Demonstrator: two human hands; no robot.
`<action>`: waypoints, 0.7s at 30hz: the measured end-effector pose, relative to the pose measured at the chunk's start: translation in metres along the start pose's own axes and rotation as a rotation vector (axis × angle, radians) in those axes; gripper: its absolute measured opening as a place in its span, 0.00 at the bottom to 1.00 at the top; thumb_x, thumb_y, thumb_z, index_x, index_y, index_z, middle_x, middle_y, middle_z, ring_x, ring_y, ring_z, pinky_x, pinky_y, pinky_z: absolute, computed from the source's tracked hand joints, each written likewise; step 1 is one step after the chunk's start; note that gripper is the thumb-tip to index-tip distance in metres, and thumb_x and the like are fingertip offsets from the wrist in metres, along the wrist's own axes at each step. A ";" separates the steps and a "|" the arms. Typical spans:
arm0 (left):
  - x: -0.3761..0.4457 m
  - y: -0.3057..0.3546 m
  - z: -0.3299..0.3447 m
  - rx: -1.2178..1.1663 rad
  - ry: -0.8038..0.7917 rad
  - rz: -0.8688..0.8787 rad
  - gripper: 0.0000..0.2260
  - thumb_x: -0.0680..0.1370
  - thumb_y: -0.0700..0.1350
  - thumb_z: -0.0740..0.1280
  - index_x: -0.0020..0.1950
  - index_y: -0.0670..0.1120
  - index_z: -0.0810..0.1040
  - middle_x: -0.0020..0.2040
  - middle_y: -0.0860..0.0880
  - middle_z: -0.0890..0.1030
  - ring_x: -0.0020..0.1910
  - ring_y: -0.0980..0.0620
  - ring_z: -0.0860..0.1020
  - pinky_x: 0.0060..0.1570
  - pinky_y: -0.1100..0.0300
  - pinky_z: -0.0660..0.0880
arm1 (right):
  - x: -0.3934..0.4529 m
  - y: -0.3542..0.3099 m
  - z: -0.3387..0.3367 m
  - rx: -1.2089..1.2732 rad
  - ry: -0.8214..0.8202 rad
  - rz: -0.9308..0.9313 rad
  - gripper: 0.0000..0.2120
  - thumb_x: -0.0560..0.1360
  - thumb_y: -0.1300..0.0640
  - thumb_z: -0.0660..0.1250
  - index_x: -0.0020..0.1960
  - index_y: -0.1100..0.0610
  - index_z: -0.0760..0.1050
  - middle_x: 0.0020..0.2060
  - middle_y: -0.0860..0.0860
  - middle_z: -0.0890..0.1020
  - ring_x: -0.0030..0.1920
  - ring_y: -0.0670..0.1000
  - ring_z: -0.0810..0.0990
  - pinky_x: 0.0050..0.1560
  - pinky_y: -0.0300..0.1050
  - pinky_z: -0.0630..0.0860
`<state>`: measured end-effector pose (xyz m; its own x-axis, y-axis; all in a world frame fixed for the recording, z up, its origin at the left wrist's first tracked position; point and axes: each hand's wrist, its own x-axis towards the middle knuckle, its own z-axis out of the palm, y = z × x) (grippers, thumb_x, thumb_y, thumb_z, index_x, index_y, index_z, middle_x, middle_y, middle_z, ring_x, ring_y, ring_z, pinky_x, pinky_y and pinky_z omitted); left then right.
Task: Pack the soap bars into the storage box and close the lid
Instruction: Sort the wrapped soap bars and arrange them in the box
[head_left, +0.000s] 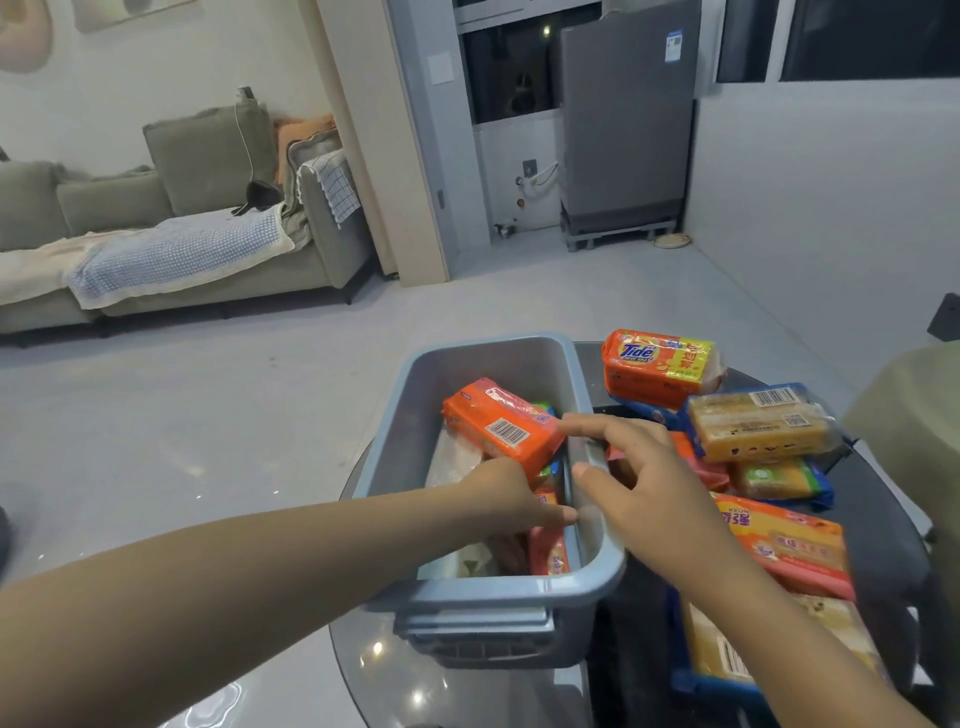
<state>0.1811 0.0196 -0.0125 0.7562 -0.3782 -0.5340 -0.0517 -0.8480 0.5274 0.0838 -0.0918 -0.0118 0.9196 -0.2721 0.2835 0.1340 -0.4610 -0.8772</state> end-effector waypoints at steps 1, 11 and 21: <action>0.002 0.000 0.002 0.029 -0.006 -0.016 0.22 0.73 0.52 0.70 0.59 0.37 0.75 0.51 0.36 0.83 0.48 0.37 0.83 0.50 0.48 0.81 | 0.001 0.001 -0.003 -0.016 -0.023 -0.016 0.19 0.74 0.58 0.63 0.51 0.31 0.69 0.55 0.41 0.68 0.52 0.27 0.66 0.41 0.18 0.67; 0.008 0.007 -0.011 -0.078 -0.097 -0.205 0.23 0.76 0.44 0.69 0.67 0.37 0.69 0.62 0.38 0.79 0.58 0.42 0.80 0.51 0.54 0.80 | 0.003 0.013 -0.010 -0.070 -0.108 -0.090 0.15 0.74 0.50 0.61 0.57 0.32 0.68 0.54 0.25 0.63 0.55 0.19 0.57 0.50 0.25 0.60; 0.006 0.012 -0.024 -0.009 -0.247 -0.253 0.20 0.81 0.37 0.58 0.72 0.35 0.62 0.68 0.37 0.73 0.65 0.39 0.75 0.64 0.48 0.73 | 0.003 0.015 -0.009 -0.060 -0.100 -0.098 0.15 0.75 0.51 0.62 0.56 0.32 0.69 0.53 0.25 0.64 0.56 0.21 0.57 0.53 0.26 0.61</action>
<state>0.2004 0.0160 0.0066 0.5640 -0.2355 -0.7915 0.1236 -0.9236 0.3628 0.0848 -0.1071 -0.0204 0.9358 -0.1387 0.3242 0.2058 -0.5318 -0.8215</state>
